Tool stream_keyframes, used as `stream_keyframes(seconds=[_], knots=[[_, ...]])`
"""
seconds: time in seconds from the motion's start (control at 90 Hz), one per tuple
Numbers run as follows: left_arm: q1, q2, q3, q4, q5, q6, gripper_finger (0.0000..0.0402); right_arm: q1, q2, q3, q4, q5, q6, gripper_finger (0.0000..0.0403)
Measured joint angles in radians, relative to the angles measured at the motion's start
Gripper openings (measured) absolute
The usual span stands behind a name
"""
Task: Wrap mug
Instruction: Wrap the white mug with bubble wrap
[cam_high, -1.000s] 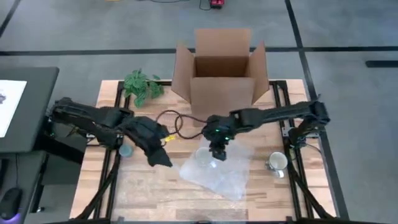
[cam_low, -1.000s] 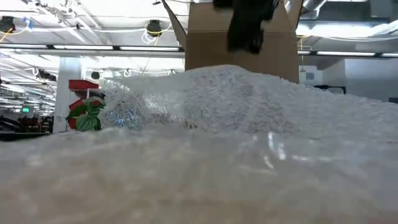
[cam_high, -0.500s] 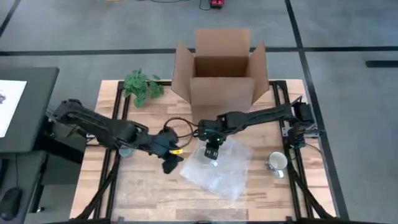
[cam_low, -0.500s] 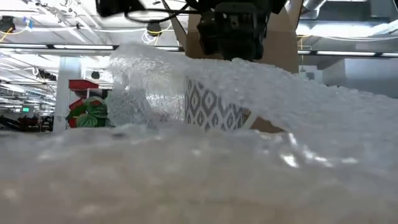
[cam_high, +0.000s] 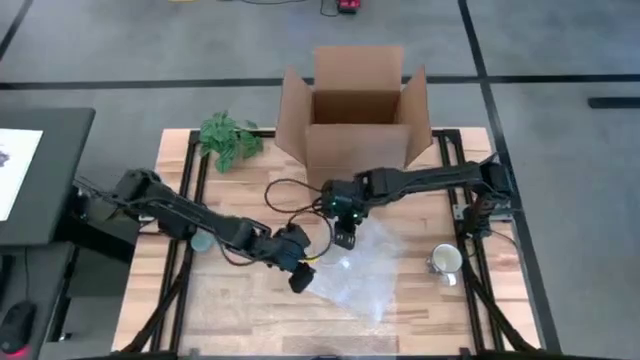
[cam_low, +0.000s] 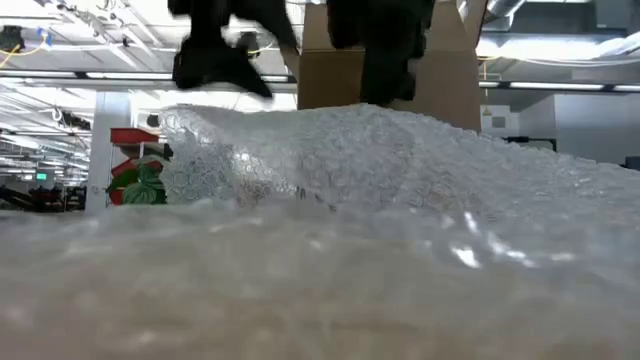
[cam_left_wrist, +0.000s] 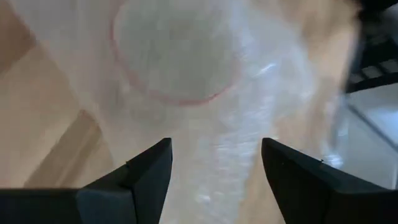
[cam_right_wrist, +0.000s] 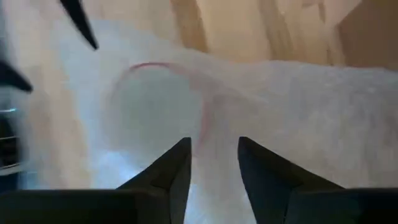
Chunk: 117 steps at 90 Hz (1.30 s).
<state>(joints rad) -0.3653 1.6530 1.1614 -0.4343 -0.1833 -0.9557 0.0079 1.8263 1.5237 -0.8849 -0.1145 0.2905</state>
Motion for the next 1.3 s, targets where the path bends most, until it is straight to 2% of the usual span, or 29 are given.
stream_keyframes(seconds=[0.122,0.289,0.433,0.567,0.767,0.889,0.989,1.3], knots=[[0.0,0.091,0.0,0.019,0.021,-0.064,0.0226,-0.022,-0.007,-0.077,0.061,0.077,-0.008,0.0142],[0.0,0.162,0.0,0.093,0.024,-0.125,0.0226,-0.043,-0.003,-0.173,0.101,0.063,-0.07,0.0137],[0.001,0.159,0.0,0.102,0.025,-0.143,0.0226,-0.043,-0.004,-0.212,0.125,0.059,-0.076,0.0133],[0.002,0.101,0.0,0.073,0.025,-0.156,0.0226,-0.045,-0.027,-0.186,0.088,0.061,-0.06,0.0132],[0.002,-0.032,0.0,0.063,0.024,-0.177,0.0226,-0.049,-0.078,-0.045,-0.082,0.062,-0.061,0.0132],[0.002,-0.107,0.001,0.062,0.024,-0.191,0.0226,-0.05,-0.117,0.044,-0.146,-0.033,-0.061,0.0132],[0.001,-0.168,0.001,0.056,0.025,-0.19,0.0226,-0.028,-0.125,0.063,-0.105,-0.111,-0.06,0.0133],[-0.022,-0.355,0.001,-0.204,0.04,-0.266,0.0226,0.094,0.013,0.061,0.107,-0.115,-0.082,0.0119]])
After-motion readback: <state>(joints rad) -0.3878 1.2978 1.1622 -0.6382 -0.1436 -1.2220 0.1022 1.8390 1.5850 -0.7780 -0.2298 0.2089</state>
